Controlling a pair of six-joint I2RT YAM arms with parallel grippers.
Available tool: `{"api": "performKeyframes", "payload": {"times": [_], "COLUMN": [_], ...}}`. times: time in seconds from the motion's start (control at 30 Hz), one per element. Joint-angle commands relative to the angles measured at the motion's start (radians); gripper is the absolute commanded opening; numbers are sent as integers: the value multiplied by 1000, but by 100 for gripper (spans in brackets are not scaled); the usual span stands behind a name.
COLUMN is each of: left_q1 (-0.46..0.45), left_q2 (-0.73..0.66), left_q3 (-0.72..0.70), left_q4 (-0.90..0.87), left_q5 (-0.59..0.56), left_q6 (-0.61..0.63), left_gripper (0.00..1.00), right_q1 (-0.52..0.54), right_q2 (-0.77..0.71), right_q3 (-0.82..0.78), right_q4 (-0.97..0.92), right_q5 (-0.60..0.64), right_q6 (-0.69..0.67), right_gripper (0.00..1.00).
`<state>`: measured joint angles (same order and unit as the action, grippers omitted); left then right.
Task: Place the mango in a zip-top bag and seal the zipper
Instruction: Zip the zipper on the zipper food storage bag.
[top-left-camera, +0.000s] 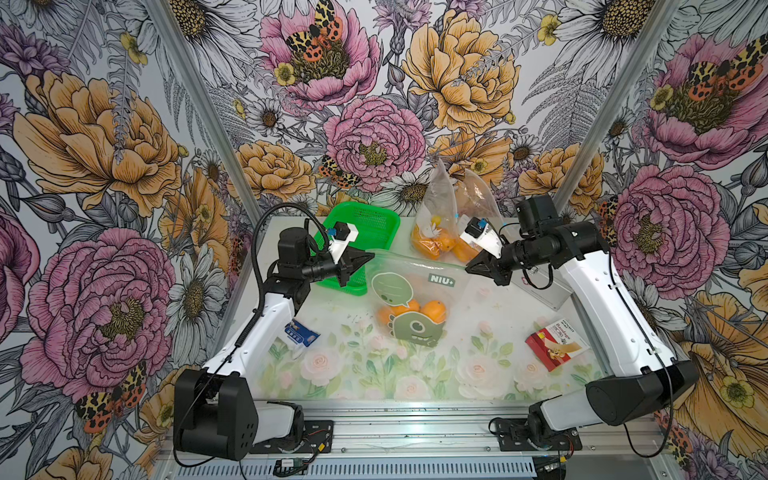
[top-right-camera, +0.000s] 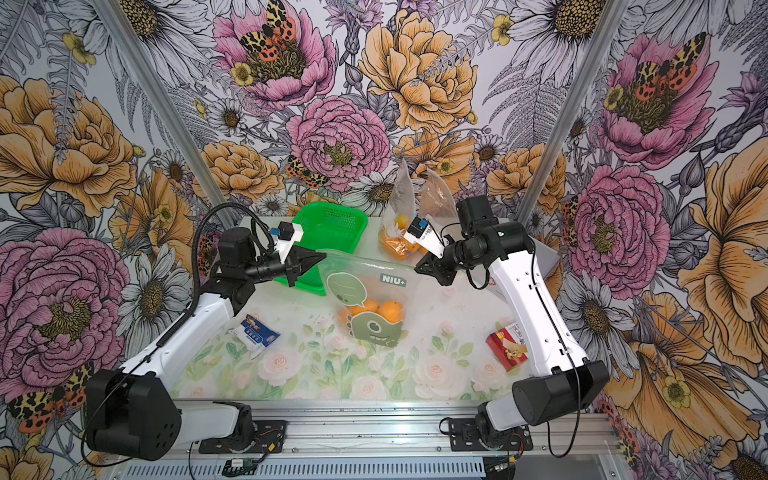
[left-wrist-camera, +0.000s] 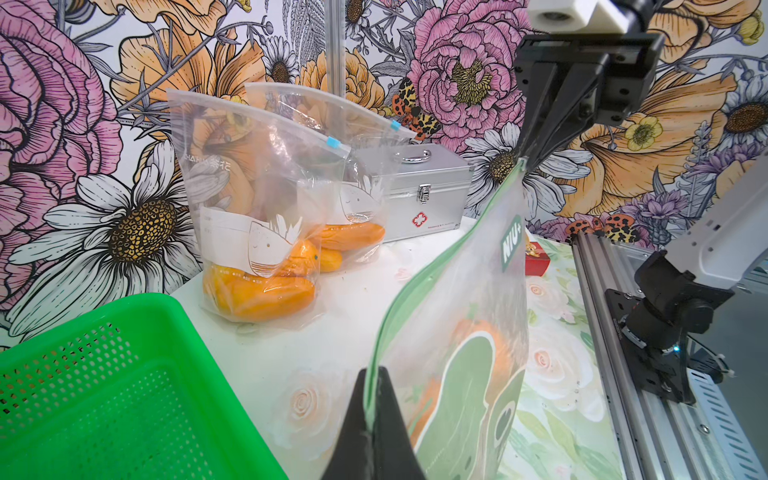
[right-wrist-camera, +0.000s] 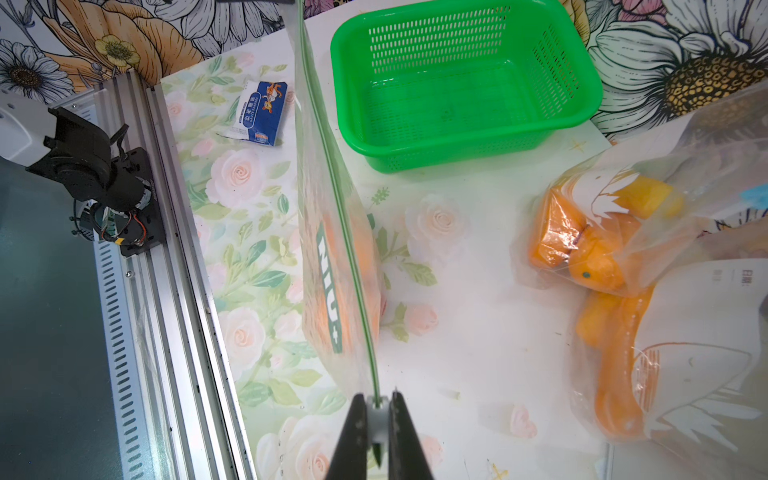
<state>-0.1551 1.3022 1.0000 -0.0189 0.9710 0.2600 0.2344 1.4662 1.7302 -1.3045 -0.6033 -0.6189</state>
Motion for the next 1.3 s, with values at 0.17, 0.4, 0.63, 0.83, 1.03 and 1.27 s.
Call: {"api": "performKeyframes", "payload": {"times": [0.17,0.4,0.63,0.83,1.03,1.27], "left_q1": [40,9,-38,-56,-60,-60], "left_q2": [-27,-25,10,32,34,29], "left_q3": [-19,-26,-2,15,19,18], "left_q4": [28,61,62,61,65,64], "left_q5": [-46,40,96,79,81,96], "left_q6": [-17,27,70,68,65,70], "left_gripper": [0,0,0,0,0,0], "right_q1": [-21,-19,-5,61,144,163], "right_q2": [-31,5,116,194,255,310], "right_q3": [-7,46,195,259,278,311], "right_q4": [-22,10,13,13,13,12], "right_q5": [3,-92,-161,-161,-72,-51], "right_q6": [5,39,67,75,81,90], "right_gripper": [0,41,63,66,67,67]}}
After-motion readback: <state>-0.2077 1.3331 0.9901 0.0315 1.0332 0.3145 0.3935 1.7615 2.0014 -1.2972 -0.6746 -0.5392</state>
